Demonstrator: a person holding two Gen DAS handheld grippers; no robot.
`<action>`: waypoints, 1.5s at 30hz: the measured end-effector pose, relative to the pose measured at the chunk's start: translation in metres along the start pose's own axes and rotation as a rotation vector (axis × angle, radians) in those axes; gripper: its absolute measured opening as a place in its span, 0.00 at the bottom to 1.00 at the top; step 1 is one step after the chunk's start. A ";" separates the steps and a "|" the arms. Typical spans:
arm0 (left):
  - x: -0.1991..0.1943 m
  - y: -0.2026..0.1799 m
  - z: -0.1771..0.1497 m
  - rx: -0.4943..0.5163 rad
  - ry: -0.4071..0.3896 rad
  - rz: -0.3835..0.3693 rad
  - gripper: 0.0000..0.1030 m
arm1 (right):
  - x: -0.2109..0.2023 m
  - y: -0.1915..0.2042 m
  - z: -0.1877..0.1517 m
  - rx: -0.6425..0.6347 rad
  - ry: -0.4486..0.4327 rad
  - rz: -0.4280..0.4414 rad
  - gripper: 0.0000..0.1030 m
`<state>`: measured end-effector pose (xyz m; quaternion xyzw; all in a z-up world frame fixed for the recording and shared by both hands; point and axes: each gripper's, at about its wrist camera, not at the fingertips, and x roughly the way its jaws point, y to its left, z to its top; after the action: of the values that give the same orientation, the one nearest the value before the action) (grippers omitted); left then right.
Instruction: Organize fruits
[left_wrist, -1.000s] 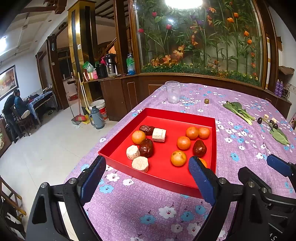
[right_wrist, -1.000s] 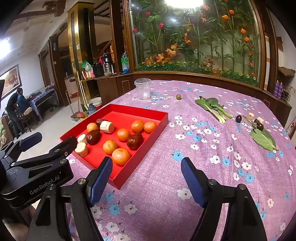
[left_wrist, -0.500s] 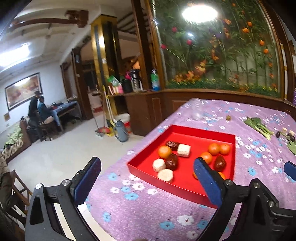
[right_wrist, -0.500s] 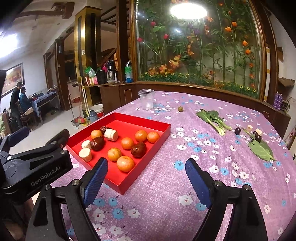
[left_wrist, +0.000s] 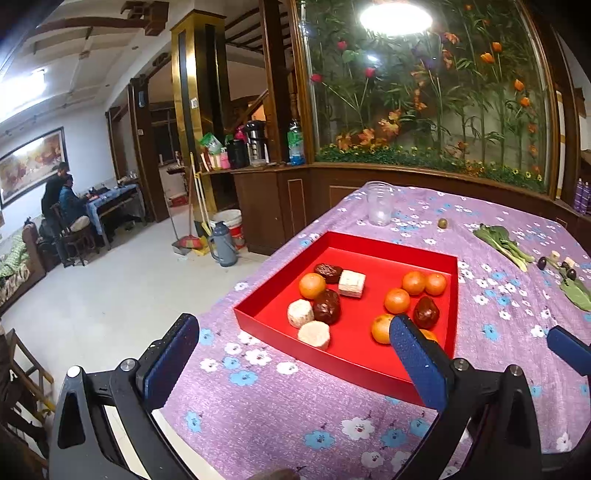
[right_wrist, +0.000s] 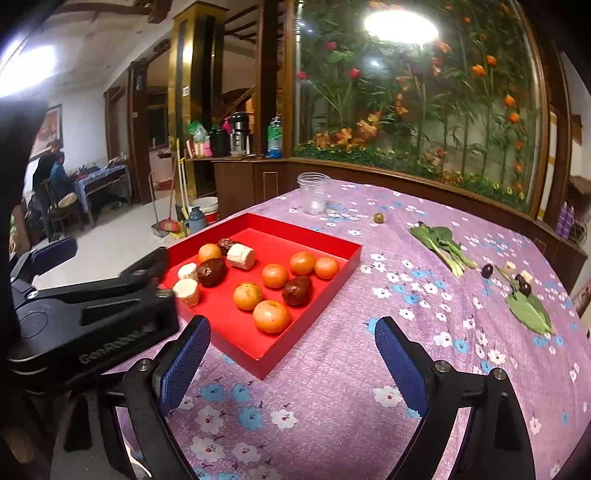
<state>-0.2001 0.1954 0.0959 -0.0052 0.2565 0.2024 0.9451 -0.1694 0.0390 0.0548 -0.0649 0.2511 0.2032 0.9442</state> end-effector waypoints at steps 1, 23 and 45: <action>0.001 -0.001 -0.001 0.000 0.005 -0.002 1.00 | 0.000 0.002 0.000 -0.007 0.000 0.003 0.92; 0.020 0.002 -0.009 -0.008 0.075 -0.020 1.00 | 0.012 -0.027 -0.002 0.116 0.042 -0.114 0.93; 0.024 0.003 -0.011 -0.011 0.089 -0.042 1.00 | 0.026 -0.037 -0.006 0.102 0.085 -0.181 0.93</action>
<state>-0.1879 0.2056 0.0751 -0.0248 0.2972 0.1838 0.9367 -0.1362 0.0131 0.0377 -0.0479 0.2940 0.1009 0.9493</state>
